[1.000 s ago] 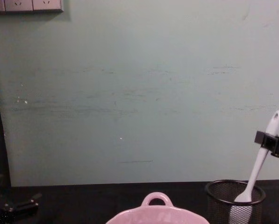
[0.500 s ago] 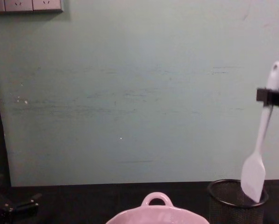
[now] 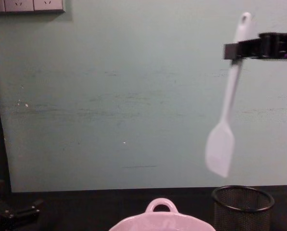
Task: Use the one hand to pick up the spoon and stir the clear water in the bowl.
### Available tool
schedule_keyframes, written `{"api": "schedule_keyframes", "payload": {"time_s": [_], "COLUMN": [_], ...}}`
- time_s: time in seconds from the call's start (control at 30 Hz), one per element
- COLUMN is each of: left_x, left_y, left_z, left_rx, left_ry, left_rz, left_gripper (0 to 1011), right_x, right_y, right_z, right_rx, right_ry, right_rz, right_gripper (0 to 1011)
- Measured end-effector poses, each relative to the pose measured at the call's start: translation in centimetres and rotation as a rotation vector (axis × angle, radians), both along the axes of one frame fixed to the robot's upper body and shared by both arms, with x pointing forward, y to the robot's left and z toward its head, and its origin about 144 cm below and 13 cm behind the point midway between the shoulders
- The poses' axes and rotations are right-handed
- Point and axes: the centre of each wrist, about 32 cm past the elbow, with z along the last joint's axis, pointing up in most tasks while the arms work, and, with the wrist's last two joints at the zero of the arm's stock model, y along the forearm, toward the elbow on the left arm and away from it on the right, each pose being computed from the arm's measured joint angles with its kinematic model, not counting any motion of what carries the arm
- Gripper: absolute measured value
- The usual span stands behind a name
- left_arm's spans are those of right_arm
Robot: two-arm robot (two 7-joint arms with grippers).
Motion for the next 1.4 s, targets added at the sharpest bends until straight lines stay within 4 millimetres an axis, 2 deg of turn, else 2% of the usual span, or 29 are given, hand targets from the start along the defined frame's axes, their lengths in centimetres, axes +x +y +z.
{"api": "schedule_keyframes", "payload": {"time_s": [0.17,0.3,0.53,0.7,1.1,1.4], "left_x": [0.0,0.0,0.0,0.0,0.0,0.0], "left_y": [0.0,0.0,0.0,0.0,0.0,0.0], "left_z": [0.0,0.0,0.0,0.0,0.0,0.0], "left_rx": [0.000,0.000,0.000,0.000,0.000,0.000], "left_ry": [0.000,0.000,0.000,0.000,0.000,0.000], "left_rz": [0.000,0.000,0.000,0.000,0.000,0.000], "left_gripper": [1011,1011,1011,1011,1011,1011], "right_x": [0.5,1.1,2.3,2.7,3.1,3.6], "right_y": [1.5,3.1,4.7,4.9,4.6,5.8], "right_z": [-0.2,-1.6,-4.4,-6.0,-8.3,-9.7], "right_rx": [0.019,0.005,-0.060,-0.101,-0.150,-0.115], "right_ry": [0.026,0.048,0.083,0.088,0.050,0.064], "right_rz": [0.099,0.190,0.273,0.284,0.255,0.301], "right_gripper": [114,114,114,114,114,114]}}
